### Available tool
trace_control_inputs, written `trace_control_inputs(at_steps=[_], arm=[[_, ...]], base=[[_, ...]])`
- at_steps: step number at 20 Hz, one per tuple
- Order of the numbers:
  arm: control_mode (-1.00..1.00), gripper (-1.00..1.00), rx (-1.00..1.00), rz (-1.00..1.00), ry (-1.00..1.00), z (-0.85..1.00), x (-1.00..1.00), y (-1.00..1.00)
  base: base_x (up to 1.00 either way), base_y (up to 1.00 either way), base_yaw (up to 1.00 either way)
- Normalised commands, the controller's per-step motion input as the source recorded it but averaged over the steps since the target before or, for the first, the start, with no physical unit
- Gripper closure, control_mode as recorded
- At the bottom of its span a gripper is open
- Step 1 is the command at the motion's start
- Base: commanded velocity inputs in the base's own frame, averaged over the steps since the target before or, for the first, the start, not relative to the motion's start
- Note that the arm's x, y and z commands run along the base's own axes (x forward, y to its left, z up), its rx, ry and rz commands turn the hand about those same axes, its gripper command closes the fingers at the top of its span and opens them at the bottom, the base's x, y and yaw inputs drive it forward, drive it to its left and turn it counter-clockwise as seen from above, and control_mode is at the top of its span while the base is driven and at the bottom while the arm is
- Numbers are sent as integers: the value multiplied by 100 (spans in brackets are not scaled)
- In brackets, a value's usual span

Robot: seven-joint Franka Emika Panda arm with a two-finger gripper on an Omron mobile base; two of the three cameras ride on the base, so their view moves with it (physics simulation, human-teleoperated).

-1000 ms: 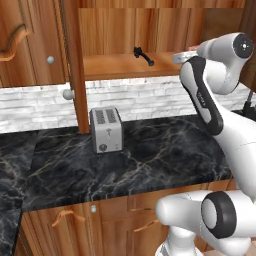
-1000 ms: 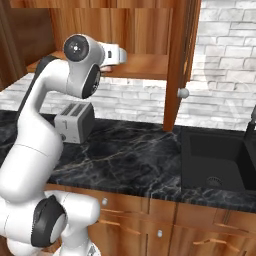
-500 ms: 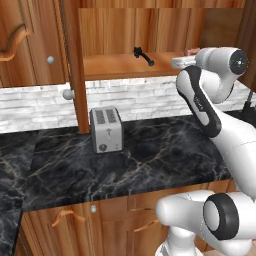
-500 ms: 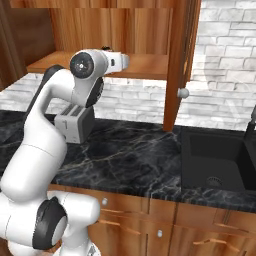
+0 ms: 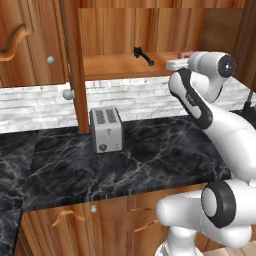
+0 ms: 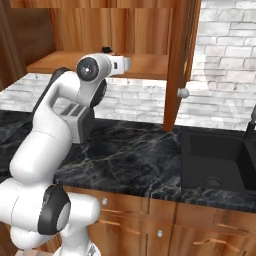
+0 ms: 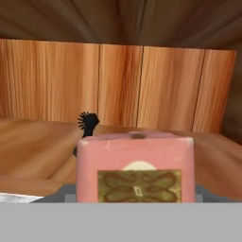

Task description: Pick up the dish brush and bar soap from the sink, and place them back in the cabinet, and close the cabinet doors.

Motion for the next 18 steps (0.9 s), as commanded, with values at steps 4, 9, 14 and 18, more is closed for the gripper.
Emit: trace_control_inputs(at_steps=[4, 9, 14, 18], arm=[[-100, 100, 2, 0, 10, 0, 30, 0], [-100, 100, 1, 0, 3, 0, 29, 0], [-100, 100, 0, 0, -2, 0, 29, -2], [-100, 100, 0, 0, -6, -2, 24, 0]], base=[[0, 0, 0], [0, 0, 0], [0, 0, 0], [0, 0, 0]])
